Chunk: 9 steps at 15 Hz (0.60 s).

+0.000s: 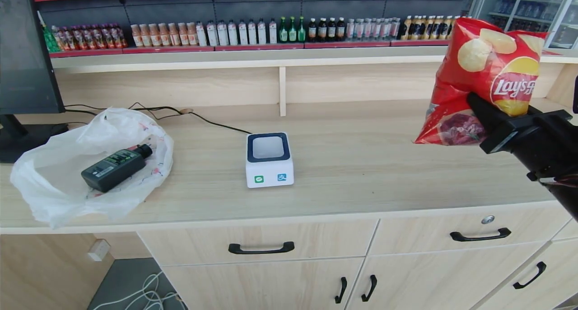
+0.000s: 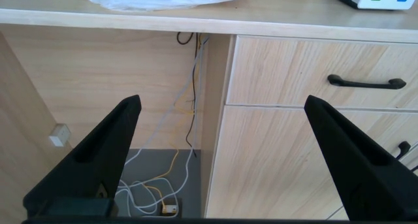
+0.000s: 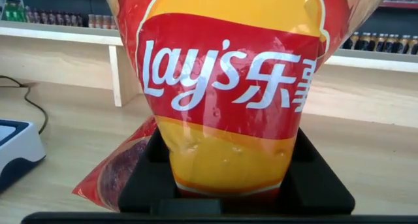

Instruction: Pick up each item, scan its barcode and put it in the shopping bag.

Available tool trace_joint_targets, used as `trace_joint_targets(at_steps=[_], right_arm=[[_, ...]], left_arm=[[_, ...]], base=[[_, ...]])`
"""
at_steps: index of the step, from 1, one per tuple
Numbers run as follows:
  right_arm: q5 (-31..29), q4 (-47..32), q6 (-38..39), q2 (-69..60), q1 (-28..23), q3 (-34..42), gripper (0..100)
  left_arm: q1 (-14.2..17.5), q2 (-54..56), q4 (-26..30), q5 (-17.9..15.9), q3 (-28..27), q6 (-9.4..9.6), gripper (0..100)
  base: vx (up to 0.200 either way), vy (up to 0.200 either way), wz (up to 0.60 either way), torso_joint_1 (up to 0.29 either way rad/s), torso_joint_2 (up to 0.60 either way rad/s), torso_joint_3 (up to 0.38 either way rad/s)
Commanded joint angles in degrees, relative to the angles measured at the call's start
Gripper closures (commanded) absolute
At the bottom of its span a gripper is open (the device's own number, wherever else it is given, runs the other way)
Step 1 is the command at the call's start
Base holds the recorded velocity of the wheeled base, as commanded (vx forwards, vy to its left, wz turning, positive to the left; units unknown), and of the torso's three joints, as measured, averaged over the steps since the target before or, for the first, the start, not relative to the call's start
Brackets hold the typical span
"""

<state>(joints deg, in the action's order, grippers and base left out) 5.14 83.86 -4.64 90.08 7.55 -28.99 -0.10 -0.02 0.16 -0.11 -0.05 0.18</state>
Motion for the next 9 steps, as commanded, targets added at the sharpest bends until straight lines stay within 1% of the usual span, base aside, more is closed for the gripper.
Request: trace_joint_targets(at_steps=[1,3,6,9], right_arm=[[0.0,0.0,0.0,0.2,-0.2,-0.1,100],[0.3,0.0,0.2,-0.5,-0.2,2.2,100],[0.2,0.3,0.3,-2.2,0.1,3.9,100],[0.0,1.7,0.2,-2.1,-0.2,2.7,100]], left_arm=[[0.0,0.0,0.0,-0.1,0.0,-0.09,0],[0.0,0.0,-0.1,-0.1,0.0,-0.09,0],[0.0,0.0,-0.1,0.0,0.0,-0.09,0],[0.0,0.0,-0.1,0.0,0.0,-0.18,0]], base=[[0.0,0.0,0.0,0.0,0.0,0.0],[0.0,0.0,0.0,0.0,0.0,0.0],[-0.2,0.0,0.0,0.009,0.0,0.005],[0.0,0.0,0.0,0.0,0.0,0.0]])
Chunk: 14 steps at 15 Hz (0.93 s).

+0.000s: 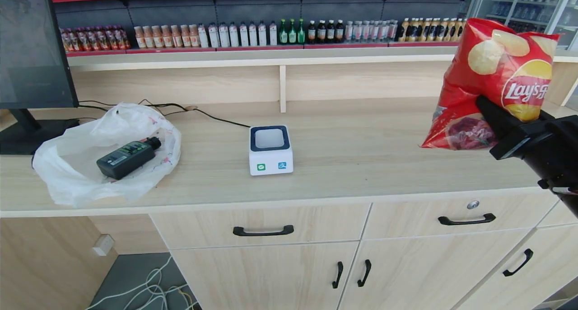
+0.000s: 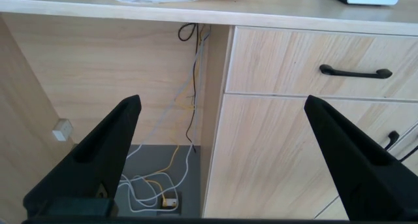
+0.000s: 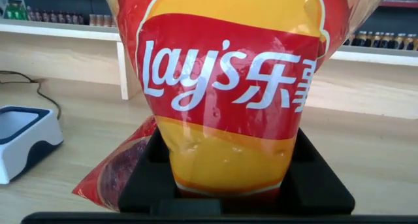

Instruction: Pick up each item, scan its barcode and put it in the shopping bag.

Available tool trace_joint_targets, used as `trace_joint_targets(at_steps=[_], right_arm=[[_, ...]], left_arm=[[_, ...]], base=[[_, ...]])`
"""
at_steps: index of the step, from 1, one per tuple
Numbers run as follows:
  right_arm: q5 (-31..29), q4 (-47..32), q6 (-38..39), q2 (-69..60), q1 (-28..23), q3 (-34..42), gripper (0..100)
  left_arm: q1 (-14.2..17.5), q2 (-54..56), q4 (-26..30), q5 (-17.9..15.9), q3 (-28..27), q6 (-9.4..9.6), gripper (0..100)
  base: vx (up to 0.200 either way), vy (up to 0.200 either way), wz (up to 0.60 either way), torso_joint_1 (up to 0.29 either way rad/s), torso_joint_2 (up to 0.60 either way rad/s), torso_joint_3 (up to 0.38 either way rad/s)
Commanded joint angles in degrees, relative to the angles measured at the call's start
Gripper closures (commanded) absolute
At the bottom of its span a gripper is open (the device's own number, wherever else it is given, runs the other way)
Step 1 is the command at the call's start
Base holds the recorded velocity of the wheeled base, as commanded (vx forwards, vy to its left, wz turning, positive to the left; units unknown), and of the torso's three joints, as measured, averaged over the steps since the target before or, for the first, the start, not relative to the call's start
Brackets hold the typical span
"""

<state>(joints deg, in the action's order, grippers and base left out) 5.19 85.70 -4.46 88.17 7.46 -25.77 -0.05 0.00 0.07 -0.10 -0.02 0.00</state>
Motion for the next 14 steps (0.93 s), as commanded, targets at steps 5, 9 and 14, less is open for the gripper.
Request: trace_joint_targets(at_steps=[5,9,14], right_arm=[[0.0,-0.1,-0.1,-0.5,0.0,-0.4,100],[0.1,-0.1,-0.5,-1.3,1.2,-0.7,100],[0.2,-0.1,-0.5,-1.3,1.9,-0.2,100]], left_arm=[[0.0,0.0,0.0,0.0,0.0,0.0,0],[0.0,0.0,0.0,0.0,0.0,0.0,0],[0.0,0.0,0.0,0.0,0.0,0.0,0]], base=[[0.0,0.2,0.0,0.006,0.0,-0.002],[0.0,0.2,0.0,0.001,0.0,0.001],[0.0,0.2,0.0,0.001,0.01,0.003]])
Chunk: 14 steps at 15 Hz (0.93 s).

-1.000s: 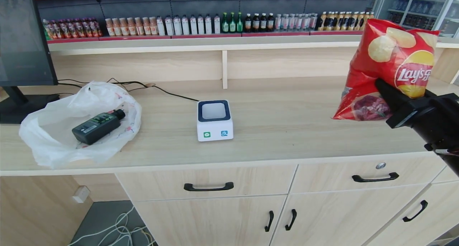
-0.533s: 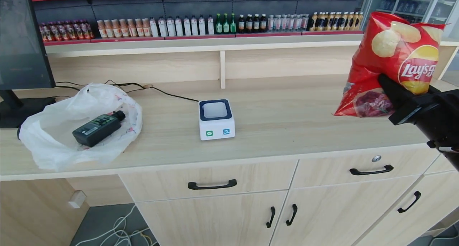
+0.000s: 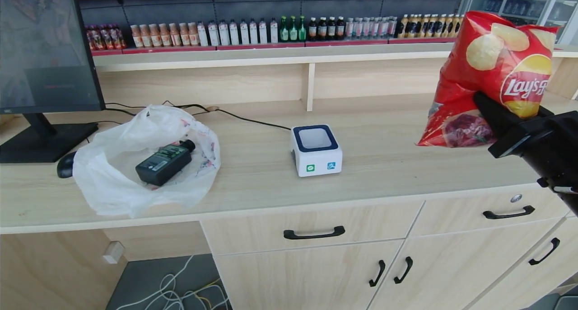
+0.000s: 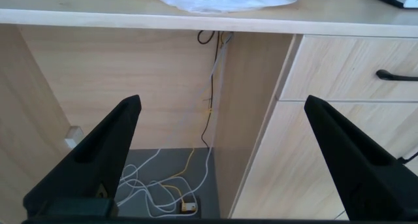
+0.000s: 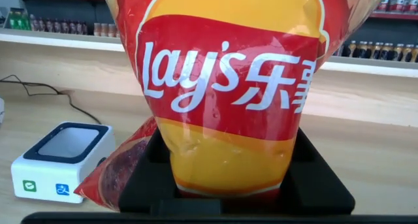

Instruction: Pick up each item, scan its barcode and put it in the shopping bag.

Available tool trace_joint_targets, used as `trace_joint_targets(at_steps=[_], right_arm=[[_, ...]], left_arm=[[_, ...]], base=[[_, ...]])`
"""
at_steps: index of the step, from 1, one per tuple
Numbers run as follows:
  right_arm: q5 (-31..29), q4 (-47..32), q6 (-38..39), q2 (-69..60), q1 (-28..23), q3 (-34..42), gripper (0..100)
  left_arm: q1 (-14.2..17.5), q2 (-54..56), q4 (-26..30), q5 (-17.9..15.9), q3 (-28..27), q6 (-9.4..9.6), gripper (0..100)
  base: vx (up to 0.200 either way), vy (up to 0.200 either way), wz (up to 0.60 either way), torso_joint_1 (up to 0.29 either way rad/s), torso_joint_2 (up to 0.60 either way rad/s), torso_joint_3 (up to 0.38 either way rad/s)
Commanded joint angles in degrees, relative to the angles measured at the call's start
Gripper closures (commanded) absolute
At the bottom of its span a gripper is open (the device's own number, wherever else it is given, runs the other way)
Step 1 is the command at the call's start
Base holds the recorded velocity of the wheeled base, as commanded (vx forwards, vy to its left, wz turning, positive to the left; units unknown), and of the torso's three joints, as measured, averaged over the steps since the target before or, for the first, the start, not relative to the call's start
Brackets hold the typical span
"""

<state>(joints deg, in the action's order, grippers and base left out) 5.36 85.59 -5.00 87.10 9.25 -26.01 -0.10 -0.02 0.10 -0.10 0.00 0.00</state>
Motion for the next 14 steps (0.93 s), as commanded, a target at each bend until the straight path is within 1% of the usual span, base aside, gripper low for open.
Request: trace_joint_targets(at_steps=[1,4,7,11,14], right_arm=[[0.0,0.1,0.0,-0.2,0.2,0.3,100],[0.0,0.4,0.1,-0.2,0.4,0.4,100],[0.2,0.8,0.2,-0.1,0.4,0.4,100],[0.3,0.8,0.3,0.2,2.3,0.4,100],[0.3,1.0,0.3,0.3,2.3,0.7,100]], left_arm=[[0.0,0.0,0.0,0.0,0.0,0.0,0],[0.0,0.0,0.0,0.0,0.0,0.0,0],[0.0,0.0,0.0,0.0,0.0,0.09,0],[0.0,0.0,0.0,-0.1,0.0,0.09,0],[0.0,0.0,0.0,0.0,0.0,0.09,0]], base=[[0.0,0.2,0.0,0.002,0.0,0.007],[0.0,0.2,0.0,0.002,0.0,-0.001],[0.0,0.0,0.0,0.0,0.0,0.0],[0.0,0.0,0.0,0.0,0.0,0.0],[0.0,0.0,0.6,-0.002,0.0,0.002]])
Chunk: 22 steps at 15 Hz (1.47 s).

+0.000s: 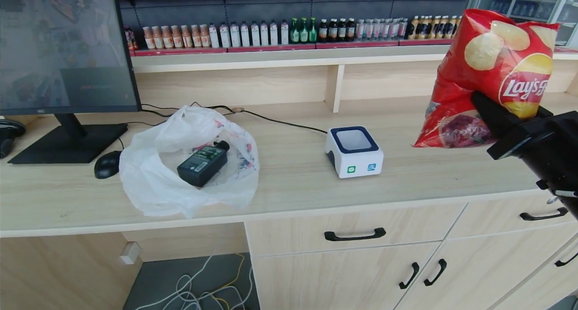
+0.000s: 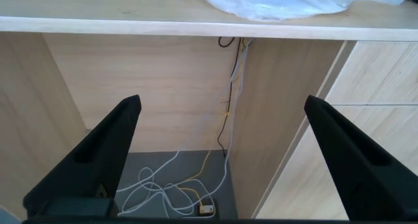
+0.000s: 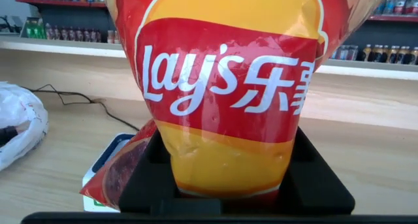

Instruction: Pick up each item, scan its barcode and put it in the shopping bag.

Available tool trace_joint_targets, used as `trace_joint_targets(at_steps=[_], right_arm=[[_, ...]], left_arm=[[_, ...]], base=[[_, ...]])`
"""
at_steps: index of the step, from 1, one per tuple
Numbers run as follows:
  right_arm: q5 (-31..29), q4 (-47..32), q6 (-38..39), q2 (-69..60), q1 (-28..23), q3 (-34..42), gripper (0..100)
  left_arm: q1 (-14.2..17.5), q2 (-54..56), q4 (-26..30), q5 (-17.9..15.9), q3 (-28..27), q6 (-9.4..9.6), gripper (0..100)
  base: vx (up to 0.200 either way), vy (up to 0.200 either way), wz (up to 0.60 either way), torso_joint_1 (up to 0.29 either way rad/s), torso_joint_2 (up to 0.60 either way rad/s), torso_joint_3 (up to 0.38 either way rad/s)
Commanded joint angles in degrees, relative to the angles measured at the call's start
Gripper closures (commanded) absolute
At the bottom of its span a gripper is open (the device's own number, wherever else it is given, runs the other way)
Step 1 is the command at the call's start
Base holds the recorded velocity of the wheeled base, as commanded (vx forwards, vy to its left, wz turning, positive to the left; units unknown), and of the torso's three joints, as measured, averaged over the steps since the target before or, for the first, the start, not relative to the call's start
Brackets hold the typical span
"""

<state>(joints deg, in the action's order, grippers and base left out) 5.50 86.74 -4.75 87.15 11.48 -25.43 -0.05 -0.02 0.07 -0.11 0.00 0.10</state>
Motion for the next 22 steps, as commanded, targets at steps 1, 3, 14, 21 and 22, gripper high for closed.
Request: trace_joint_targets(at_steps=[1,3,14,21,22], right_arm=[[0.0,-0.2,-0.1,0.2,0.0,0.0,100],[0.0,-0.2,-0.1,0.1,0.0,-0.1,100],[-0.3,-0.3,-0.5,5.6,-0.2,0.5,100],[-0.4,-0.3,-0.6,7.6,-0.2,1.0,100],[-0.4,-0.3,-0.6,7.6,-0.2,1.1,100]], left_arm=[[0.0,0.0,0.0,0.0,0.0,-0.01,0],[0.0,0.0,0.0,0.0,0.0,-0.01,0],[0.0,0.0,0.0,0.0,0.0,-0.01,0],[0.0,0.0,0.0,-0.1,0.0,-0.01,0],[0.0,0.0,0.0,0.0,0.0,-0.01,0]], base=[[0.0,0.0,0.6,0.002,0.01,0.002],[0.0,0.0,0.6,0.01,0.01,-0.007],[0.0,0.0,0.05,-0.001,0.0,0.0],[0.0,0.0,0.0,0.0,0.0,0.0],[0.0,0.0,0.0,0.0,0.0,0.0]])
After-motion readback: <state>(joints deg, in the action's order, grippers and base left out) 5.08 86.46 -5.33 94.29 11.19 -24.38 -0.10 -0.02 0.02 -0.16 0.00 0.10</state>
